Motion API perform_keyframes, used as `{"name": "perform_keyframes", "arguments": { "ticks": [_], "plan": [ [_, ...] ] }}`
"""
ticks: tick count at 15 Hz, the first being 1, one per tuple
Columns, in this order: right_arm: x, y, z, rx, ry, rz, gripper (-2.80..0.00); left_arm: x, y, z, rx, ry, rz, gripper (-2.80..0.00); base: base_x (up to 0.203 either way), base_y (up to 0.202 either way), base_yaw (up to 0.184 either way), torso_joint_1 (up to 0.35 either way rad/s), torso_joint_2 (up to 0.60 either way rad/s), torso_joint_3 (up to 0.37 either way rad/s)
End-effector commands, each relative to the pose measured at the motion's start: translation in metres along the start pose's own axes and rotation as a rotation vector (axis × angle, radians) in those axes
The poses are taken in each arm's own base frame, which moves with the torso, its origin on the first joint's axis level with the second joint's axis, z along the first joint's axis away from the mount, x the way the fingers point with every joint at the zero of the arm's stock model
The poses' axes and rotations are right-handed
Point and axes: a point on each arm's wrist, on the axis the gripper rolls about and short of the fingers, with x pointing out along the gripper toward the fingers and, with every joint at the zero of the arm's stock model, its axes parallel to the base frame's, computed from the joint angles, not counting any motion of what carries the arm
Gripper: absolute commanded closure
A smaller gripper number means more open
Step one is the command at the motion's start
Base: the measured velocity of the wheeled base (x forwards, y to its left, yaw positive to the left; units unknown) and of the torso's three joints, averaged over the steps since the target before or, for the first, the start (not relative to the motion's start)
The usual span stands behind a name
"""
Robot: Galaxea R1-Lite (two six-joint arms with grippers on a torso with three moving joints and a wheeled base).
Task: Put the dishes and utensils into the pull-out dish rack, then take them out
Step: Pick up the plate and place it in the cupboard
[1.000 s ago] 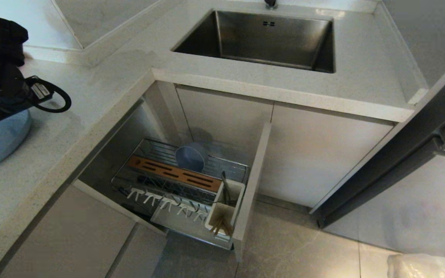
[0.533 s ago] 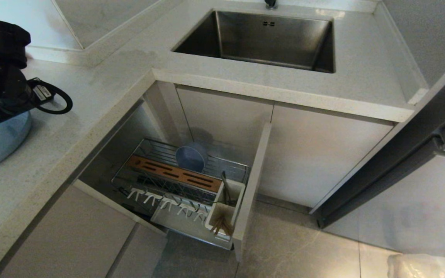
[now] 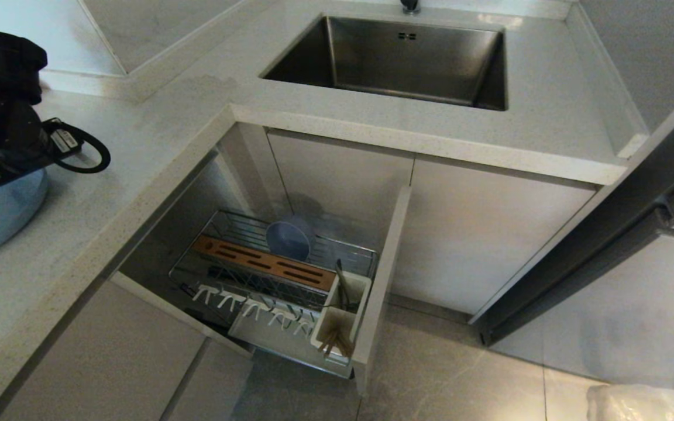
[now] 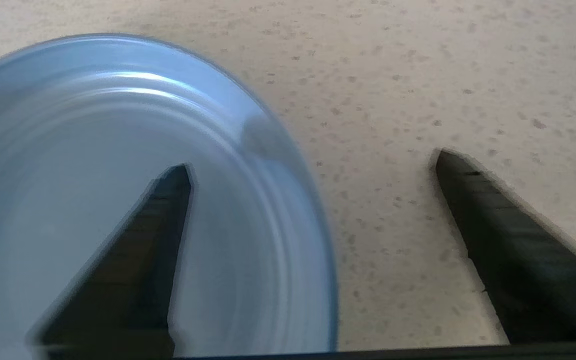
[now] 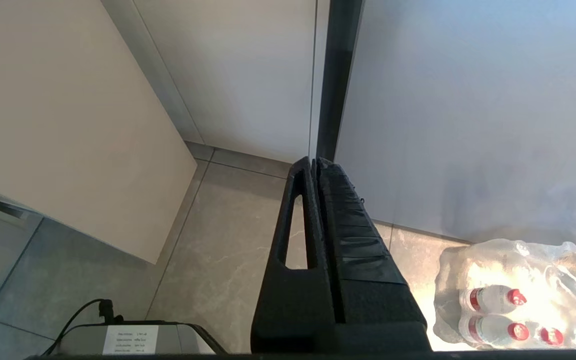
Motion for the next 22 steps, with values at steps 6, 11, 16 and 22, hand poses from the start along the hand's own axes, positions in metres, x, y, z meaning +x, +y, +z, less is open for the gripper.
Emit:
{"name": "perform_keyframes", "arguments": {
  "ticks": [6,11,16,22],
  "plan": [
    [0.0,0.0,0.0,0.0,0.001,0.0,0.0,0.001,0.0,-0.001,0.0,0.001,0.007,0.0,0.0,0.0,0.0,0.0,0.0,0.0],
    [0.0,0.0,0.0,0.0,0.001,0.0,0.0,-0.001,0.001,0.001,-0.002,-0.002,0.004,0.0,0.0,0.0,0.0,0.0,0.0,0.0],
    [0.0,0.0,0.0,0.0,0.001,0.0,0.0,-0.008,0.004,0.004,-0.003,-0.007,-0.004,0.0,0.0,0.0,0.0,0.0,0.0,0.0],
    [0.0,0.0,0.0,0.0,0.001,0.0,0.0,-0.036,0.014,0.02,-0.047,-0.053,-0.059,0.0,0.0,0.0,0.0,0.0,0.0,0.0]
  ]
}}
